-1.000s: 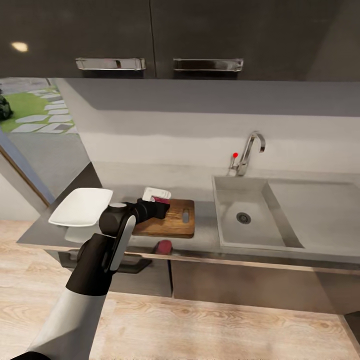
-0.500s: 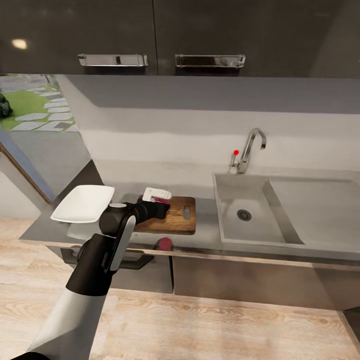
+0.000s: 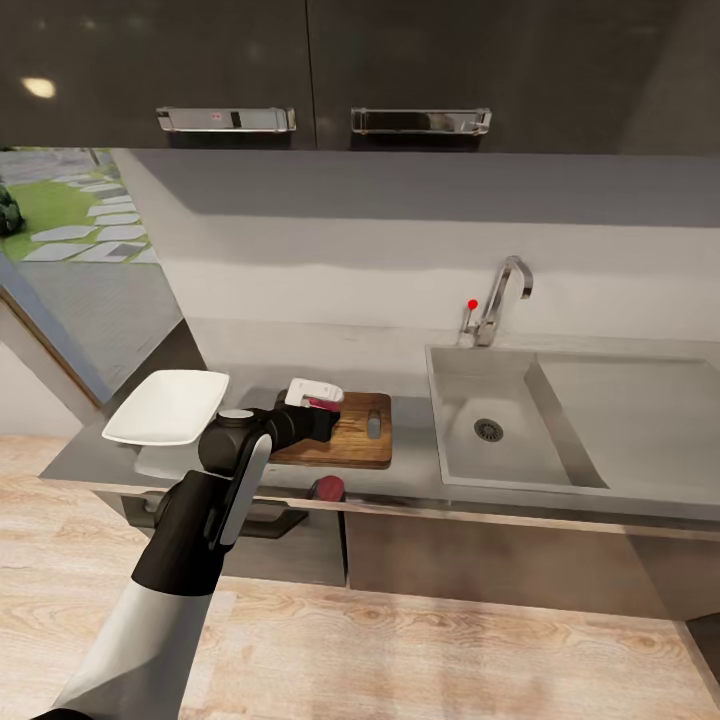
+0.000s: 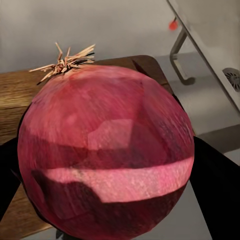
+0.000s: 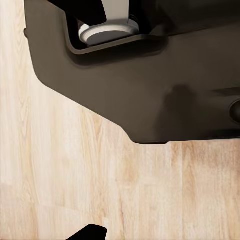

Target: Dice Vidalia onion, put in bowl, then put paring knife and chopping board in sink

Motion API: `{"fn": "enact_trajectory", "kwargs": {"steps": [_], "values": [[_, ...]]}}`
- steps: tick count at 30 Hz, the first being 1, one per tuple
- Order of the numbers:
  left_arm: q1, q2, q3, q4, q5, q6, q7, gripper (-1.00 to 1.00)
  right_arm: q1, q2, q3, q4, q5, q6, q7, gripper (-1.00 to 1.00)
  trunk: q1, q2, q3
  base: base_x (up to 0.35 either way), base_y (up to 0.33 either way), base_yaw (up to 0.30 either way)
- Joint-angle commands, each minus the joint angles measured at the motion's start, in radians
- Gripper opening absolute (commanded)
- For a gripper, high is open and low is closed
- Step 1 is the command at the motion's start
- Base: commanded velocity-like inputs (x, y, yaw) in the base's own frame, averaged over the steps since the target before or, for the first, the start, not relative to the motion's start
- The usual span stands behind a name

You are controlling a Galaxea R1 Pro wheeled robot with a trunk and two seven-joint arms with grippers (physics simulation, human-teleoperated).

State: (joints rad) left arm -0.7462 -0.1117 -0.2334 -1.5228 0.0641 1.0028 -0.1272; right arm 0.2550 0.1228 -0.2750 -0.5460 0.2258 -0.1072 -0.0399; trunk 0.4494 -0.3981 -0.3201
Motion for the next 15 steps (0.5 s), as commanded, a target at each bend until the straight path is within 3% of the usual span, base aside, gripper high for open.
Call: {"fn": "enact_trajectory", "kwargs": {"steps": [1, 15], "values": [[-0.001, 0.0, 0.0, 0.0, 0.006, 0.005, 0.003, -1.0, 0.0, 0.001, -0.006, -0.002, 0.01, -0.002, 0.0, 1.0, 0.001, -0.002, -0.002, 0.0, 0.0, 0.0], [-0.001, 0.0, 0.0, 0.0, 0.005, 0.005, 0.003, -1.0, 0.0, 0.001, -0.006, -0.002, 0.01, -0.002, 0.0, 1.0, 0.001, -0.002, -0.023, 0.0, 0.0, 0.0]]}}
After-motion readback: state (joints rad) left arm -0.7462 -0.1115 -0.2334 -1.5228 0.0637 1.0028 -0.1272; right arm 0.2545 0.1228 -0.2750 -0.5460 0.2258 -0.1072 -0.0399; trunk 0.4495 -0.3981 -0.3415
